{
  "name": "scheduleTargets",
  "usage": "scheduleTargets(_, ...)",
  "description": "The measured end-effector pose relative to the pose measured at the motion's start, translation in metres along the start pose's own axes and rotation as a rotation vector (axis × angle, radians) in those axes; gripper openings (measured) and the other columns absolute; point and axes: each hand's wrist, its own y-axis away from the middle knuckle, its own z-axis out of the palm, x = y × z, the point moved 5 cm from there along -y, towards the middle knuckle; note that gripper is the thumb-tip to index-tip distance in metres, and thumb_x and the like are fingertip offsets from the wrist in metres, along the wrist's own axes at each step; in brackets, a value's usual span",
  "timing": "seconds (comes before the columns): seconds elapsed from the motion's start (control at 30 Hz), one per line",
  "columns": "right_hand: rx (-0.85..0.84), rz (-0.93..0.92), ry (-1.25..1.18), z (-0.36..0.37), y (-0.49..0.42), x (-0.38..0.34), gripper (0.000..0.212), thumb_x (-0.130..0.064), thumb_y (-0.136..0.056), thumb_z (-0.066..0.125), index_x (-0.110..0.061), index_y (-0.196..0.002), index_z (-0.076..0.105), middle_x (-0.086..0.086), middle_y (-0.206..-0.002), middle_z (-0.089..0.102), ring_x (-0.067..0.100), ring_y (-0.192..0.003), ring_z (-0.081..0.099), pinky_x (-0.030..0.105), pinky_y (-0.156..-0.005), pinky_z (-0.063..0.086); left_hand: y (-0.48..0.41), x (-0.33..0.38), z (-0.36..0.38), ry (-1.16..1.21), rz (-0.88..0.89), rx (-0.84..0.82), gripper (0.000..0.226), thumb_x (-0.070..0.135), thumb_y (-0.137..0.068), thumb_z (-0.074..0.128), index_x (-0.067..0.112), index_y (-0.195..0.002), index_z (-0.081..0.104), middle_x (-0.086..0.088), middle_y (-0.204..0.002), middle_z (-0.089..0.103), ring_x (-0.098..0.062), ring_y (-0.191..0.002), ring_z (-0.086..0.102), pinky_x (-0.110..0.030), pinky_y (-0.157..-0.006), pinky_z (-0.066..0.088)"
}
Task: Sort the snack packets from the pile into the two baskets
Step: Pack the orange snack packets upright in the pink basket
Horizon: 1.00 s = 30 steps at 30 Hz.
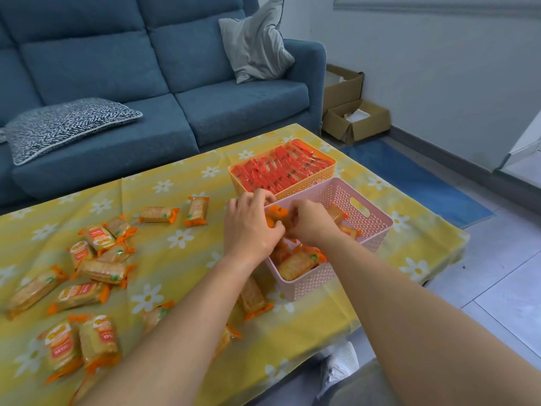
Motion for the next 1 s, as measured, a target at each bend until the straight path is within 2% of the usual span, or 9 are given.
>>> scheduleTargets(0.1, -0.092, -0.020, 0.066, -0.001, -0.002, -0.001, 0.004, -0.008, -0.076, 0.069, -0.012, -0.076, 0.067, 0.007, -0.074, 0.068, 0.024, -0.070, 0.063, 0.025, -0.051, 0.044, 0.001, 0.005, 0.011, -0.077, 0.050, -0.147, 0.037, 0.035, -0.085, 0.064, 0.042, -0.120, 0.060, 0.007, -0.120, 0.052, -0.025, -0.113, 0.041, -0.036, -0.094, 0.037)
scheduleTargets(0.13, -0.086, -0.007, 0.082, -0.005, -0.003, 0.004, 0.012, -0.005, -0.079, 0.065, -0.016, -0.081, 0.070, 0.004, -0.079, 0.068, 0.024, -0.075, 0.066, 0.027, -0.055, 0.049, 0.001, 0.004, 0.014, -0.104, 0.045, -0.176, 0.035, 0.035, -0.087, 0.062, 0.043, -0.121, 0.061, 0.008, -0.122, 0.051, -0.025, -0.115, 0.040, -0.036, -0.096, 0.035)
scheduleTargets(0.27, 0.057, 0.109, 0.272, -0.024, -0.002, 0.036, 0.038, -0.015, -0.088, 0.061, -0.022, -0.125, 0.065, 0.006, -0.123, 0.067, 0.032, -0.105, 0.066, 0.043, -0.081, 0.057, 0.001, 0.001, 0.018, -0.125, 0.019, -0.180, 0.026, 0.036, -0.091, 0.058, 0.043, -0.115, 0.066, 0.010, -0.120, 0.052, -0.024, -0.115, 0.038, -0.037, -0.097, 0.032)
scheduleTargets(0.37, -0.088, 0.181, 0.474, -0.011, -0.002, 0.045, 0.039, -0.036, -0.092, 0.058, -0.022, -0.129, 0.060, 0.010, -0.130, 0.053, 0.039, -0.115, 0.057, 0.047, -0.085, 0.053, 0.002, 0.001, 0.017, -0.110, 0.022, -0.182, 0.024, 0.036, -0.091, 0.057, 0.043, -0.112, 0.067, 0.009, -0.119, 0.052, -0.024, -0.115, 0.039, -0.038, -0.099, 0.034)
scheduleTargets(0.57, -0.065, 0.224, 0.540, -0.014, 0.000, 0.041, 0.039, -0.020, -0.094, 0.065, -0.010, -0.131, 0.058, 0.015, -0.139, 0.041, 0.043, -0.114, 0.054, 0.045, -0.082, 0.051, 0.004, 0.002, 0.016, -0.114, 0.015, -0.182, 0.021, 0.039, -0.089, 0.061, 0.042, -0.110, 0.066, 0.008, -0.119, 0.052, -0.024, -0.116, 0.039, -0.037, -0.100, 0.033)
scheduleTargets(0.67, 0.010, 0.210, 0.356, -0.025, 0.002, 0.035, 0.031, -0.013, -0.081, 0.073, -0.006, -0.109, 0.062, 0.015, -0.117, 0.057, 0.036, -0.093, 0.066, 0.037, -0.066, 0.051, 0.005, 0.001, 0.017, -0.107, 0.002, -0.172, 0.021, 0.039, -0.088, 0.063, 0.041, -0.108, 0.065, 0.008, -0.119, 0.052, -0.023, -0.116, 0.039, -0.037, -0.100, 0.033)
scheduleTargets(0.77, 0.173, 0.249, -0.070, -0.046, 0.006, 0.031, 0.010, -0.014, -0.078, 0.059, -0.005, -0.083, 0.062, 0.015, -0.077, 0.070, 0.034, -0.073, 0.071, 0.032, -0.055, 0.050, 0.006, 0.001, 0.018, -0.118, -0.007, -0.156, 0.022, 0.037, -0.088, 0.062, 0.041, -0.109, 0.065, 0.009, -0.119, 0.051, -0.023, -0.116, 0.038, -0.036, -0.101, 0.031)
scheduleTargets(0.9, 0.216, 0.343, -0.453, -0.052, 0.011, 0.032, 0.012, -0.012, -0.083, 0.057, -0.008, -0.072, 0.061, 0.020, -0.073, 0.075, 0.028, -0.060, 0.075, 0.046, -0.067, 0.064, 0.006, 0.001, 0.019, -0.123, -0.019, -0.140, 0.023, 0.035, -0.088, 0.061, 0.041, -0.110, 0.064, 0.010, -0.119, 0.052, -0.023, -0.116, 0.038, -0.035, -0.101, 0.030)
scheduleTargets(1.0, 0.146, 0.434, -0.585, -0.045, 0.011, 0.037, 0.018, -0.013, -0.085, 0.062, 0.003, -0.083, 0.072, 0.019, -0.073, 0.076, 0.023, -0.056, 0.074, 0.035, -0.065, 0.064, 0.007, 0.001, 0.020, -0.132, -0.021, -0.142, 0.023, 0.036, -0.087, 0.061, 0.041, -0.110, 0.063, 0.010, -0.120, 0.051, -0.023, -0.117, 0.037, -0.036, -0.101, 0.031)
